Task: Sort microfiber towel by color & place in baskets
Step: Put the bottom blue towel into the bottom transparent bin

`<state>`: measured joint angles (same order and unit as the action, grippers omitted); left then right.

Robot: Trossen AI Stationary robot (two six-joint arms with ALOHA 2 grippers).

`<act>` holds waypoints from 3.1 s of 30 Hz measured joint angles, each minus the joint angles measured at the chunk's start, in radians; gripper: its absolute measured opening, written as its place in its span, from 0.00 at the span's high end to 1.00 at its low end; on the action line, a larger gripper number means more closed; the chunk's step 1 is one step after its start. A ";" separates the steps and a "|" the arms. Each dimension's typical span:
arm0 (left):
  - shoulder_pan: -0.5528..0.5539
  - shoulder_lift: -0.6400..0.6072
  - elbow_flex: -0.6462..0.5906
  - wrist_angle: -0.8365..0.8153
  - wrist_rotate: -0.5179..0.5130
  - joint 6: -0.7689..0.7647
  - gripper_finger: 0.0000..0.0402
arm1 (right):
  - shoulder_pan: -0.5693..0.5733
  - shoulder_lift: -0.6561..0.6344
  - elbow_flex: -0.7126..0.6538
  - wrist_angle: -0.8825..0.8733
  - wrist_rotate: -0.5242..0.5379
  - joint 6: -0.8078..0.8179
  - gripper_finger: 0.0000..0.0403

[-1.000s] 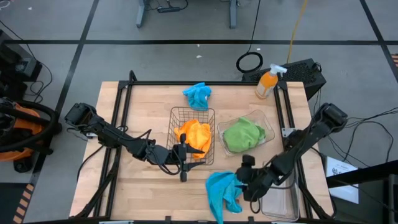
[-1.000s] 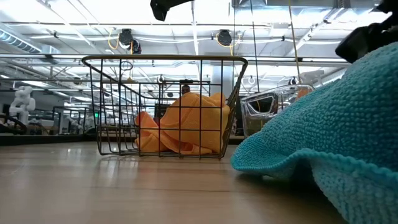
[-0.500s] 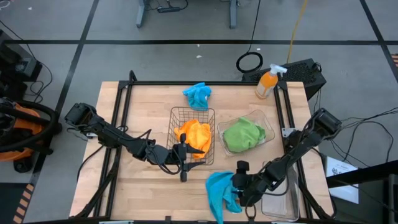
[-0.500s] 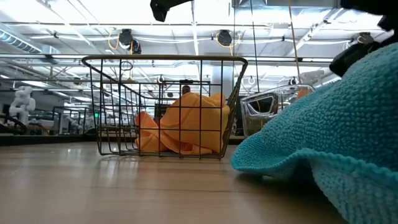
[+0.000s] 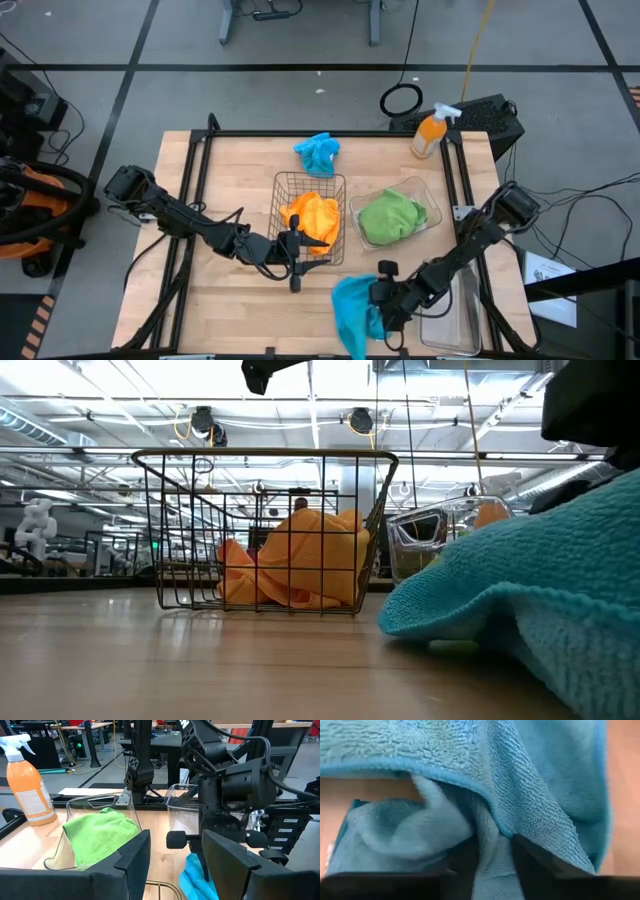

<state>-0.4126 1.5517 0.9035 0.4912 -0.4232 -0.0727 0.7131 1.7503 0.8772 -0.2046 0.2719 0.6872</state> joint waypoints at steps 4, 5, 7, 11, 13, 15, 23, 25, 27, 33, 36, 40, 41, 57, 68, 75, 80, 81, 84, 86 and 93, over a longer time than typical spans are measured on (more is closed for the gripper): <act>0.000 0.000 0.000 0.000 0.000 0.000 0.54 | -0.014 0.008 0.002 0.005 -0.048 -0.008 0.93; 0.000 0.000 0.000 0.000 0.000 0.000 0.54 | -0.015 0.008 0.002 0.007 -0.058 -0.017 0.96; 0.000 0.000 0.000 0.000 0.000 0.000 0.54 | -0.015 0.001 0.002 0.007 -0.062 -0.030 0.98; 0.000 0.000 0.000 0.001 0.000 0.000 0.54 | -0.013 -0.041 -0.001 -0.003 -0.070 -0.039 0.97; 0.000 0.000 0.000 0.004 0.000 0.000 0.54 | -0.008 -0.075 -0.001 -0.002 -0.069 -0.051 0.99; -0.001 0.000 0.000 0.008 0.000 0.002 0.54 | -0.003 -0.107 -0.001 -0.002 -0.054 -0.068 0.99; -0.042 0.000 0.000 0.007 0.038 0.007 0.54 | 0.009 -0.217 -0.001 -0.009 0.099 -0.149 0.99; -0.060 0.000 0.000 0.007 0.038 0.010 0.54 | 0.009 -0.240 -0.001 -0.006 0.124 -0.166 0.99; -0.080 0.000 0.000 0.008 0.038 0.030 0.54 | 0.009 -0.262 -0.001 -0.002 0.136 -0.188 0.99; -0.136 0.048 0.002 0.090 0.041 0.153 0.54 | 0.010 -0.326 0.000 0.024 0.181 -0.253 0.99; -0.147 0.105 0.002 0.179 0.042 0.212 0.54 | 0.010 -0.353 0.000 0.057 0.200 -0.291 0.99; -0.130 0.159 0.014 0.223 0.043 0.218 0.51 | 0.009 -0.387 0.000 0.111 0.204 -0.364 0.99; -0.125 0.170 0.023 0.223 0.043 0.218 0.49 | 0.009 -0.395 0.000 0.122 0.205 -0.384 0.99; -0.078 0.354 0.276 0.200 0.028 0.361 0.08 | 0.008 -0.445 0.000 0.263 0.226 -0.657 1.00; -0.075 0.373 0.312 0.205 -0.020 0.481 0.56 | 0.009 -0.453 0.000 0.250 0.320 -0.638 0.91; -0.078 0.365 0.312 0.202 -0.112 0.499 0.96 | 0.009 -0.524 0.001 0.063 0.336 -0.444 0.68; -0.071 0.348 0.312 0.196 -0.148 0.513 0.94 | 0.018 -0.590 0.001 -0.079 0.327 -0.327 0.48; -0.067 0.346 0.312 0.196 -0.154 0.516 0.95 | 0.029 -0.599 0.001 -0.083 0.330 -0.325 0.44; -0.052 0.339 0.312 0.177 -0.170 0.524 0.97 | 0.064 -0.604 0.001 -0.034 0.344 -0.378 0.31; -0.039 0.335 0.312 0.176 -0.174 0.520 0.98 | 0.094 -0.594 0.001 0.009 0.410 -0.441 0.24; -0.005 0.325 0.312 0.182 -0.177 0.516 0.98 | 0.127 -0.508 0.001 0.163 0.573 -0.525 0.12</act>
<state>-0.4176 1.8771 1.2155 0.6727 -0.6006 0.4435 0.8406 1.2424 0.8780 -0.0415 0.8446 0.1622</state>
